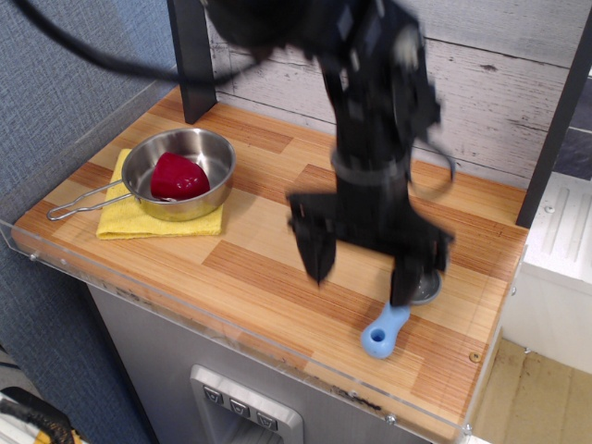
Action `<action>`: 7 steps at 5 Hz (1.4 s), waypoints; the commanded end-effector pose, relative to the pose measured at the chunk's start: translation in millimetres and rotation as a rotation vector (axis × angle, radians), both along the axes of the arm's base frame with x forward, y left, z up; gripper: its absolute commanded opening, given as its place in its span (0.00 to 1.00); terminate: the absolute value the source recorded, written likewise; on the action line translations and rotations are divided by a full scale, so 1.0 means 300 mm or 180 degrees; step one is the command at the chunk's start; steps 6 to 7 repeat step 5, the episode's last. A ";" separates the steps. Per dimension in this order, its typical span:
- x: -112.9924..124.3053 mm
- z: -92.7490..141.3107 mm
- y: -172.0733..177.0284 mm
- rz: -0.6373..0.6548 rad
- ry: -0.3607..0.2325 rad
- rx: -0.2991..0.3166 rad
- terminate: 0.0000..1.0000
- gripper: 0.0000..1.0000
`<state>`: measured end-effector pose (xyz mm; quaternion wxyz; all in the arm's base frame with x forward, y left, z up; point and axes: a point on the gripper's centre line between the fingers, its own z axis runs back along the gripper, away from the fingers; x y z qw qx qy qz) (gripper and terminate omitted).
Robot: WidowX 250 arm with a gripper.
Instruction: Move the spoon to the lower right corner of the table.
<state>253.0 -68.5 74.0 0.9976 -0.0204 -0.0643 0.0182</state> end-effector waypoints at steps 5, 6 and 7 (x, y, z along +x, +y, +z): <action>0.114 0.238 0.185 -0.0064 -0.0366 -0.0293 1.00 1.00; 0.114 0.238 0.185 -0.0064 -0.0366 -0.0293 1.00 1.00; 0.114 0.238 0.185 -0.0064 -0.0366 -0.0293 1.00 1.00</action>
